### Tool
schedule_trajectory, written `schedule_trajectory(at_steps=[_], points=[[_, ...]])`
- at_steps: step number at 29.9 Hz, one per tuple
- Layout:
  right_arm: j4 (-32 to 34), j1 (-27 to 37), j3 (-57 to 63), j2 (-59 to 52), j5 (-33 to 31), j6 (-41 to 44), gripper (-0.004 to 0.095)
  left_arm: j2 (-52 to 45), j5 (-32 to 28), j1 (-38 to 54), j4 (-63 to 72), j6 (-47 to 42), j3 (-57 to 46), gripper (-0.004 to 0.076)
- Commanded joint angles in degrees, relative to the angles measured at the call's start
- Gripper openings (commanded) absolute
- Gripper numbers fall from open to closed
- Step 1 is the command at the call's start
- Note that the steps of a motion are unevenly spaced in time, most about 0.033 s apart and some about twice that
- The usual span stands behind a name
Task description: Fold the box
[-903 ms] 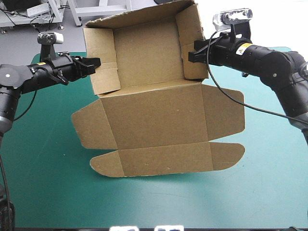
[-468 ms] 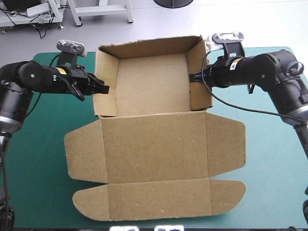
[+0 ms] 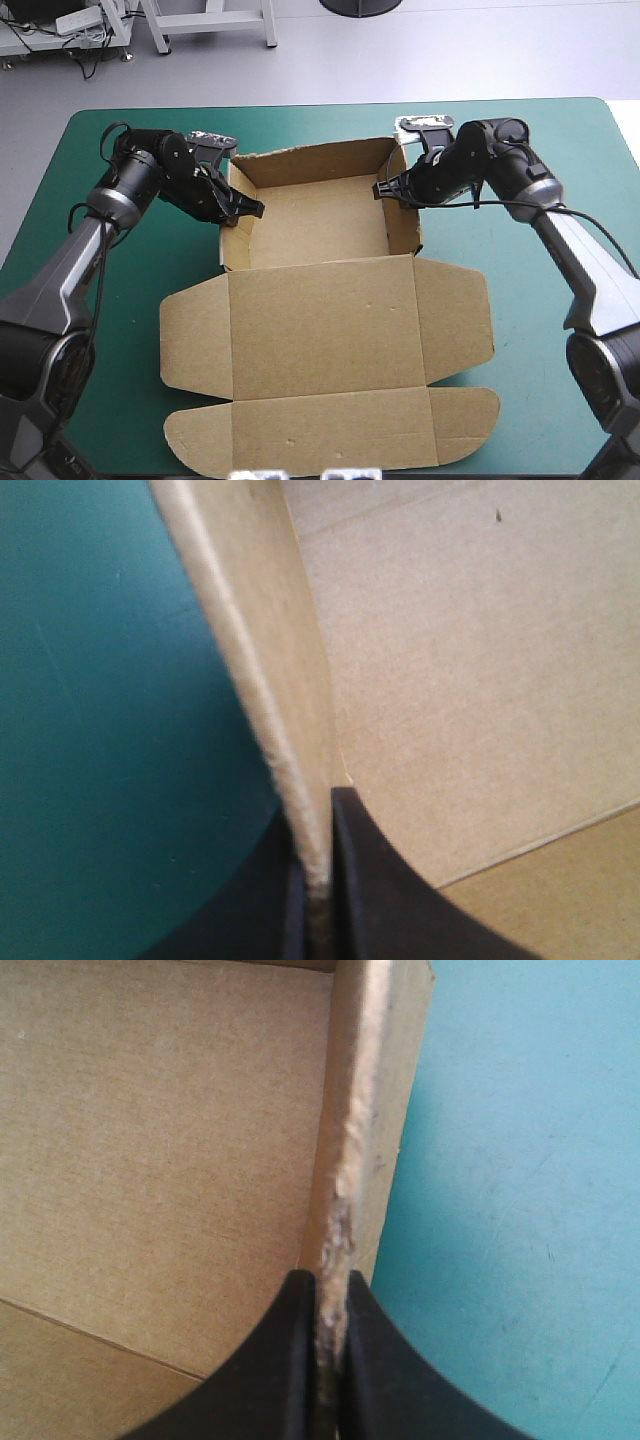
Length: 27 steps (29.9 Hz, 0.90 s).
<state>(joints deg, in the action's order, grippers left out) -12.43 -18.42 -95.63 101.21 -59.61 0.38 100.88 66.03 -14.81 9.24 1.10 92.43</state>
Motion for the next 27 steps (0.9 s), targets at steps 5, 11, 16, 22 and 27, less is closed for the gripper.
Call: schedule_trajectory(at_steps=[5,11,16,22,27], points=[[1.3,0.2,-1.5,2.7,7.8,-6.0,0.0001,2.5,-2.3,-0.1,-3.3,0.3,2.0,-0.001],[2.8,0.2,-1.5,5.0,8.3,-7.1,0.0098,3.4,-4.0,-0.1,-3.0,0.6,2.5,-0.001],[6.3,0.2,-1.5,5.1,8.5,-8.9,0.0347,4.9,-1.4,0.0,1.5,0.9,4.2,-0.0009],[6.7,0.2,-1.5,5.1,8.6,-10.3,0.047,8.5,6.9,1.3,5.3,2.2,6.9,0.0053],[6.7,0.2,-1.6,5.1,9.5,-11.9,0.047,9.4,7.8,1.6,6.2,1.7,7.2,0.0249]])
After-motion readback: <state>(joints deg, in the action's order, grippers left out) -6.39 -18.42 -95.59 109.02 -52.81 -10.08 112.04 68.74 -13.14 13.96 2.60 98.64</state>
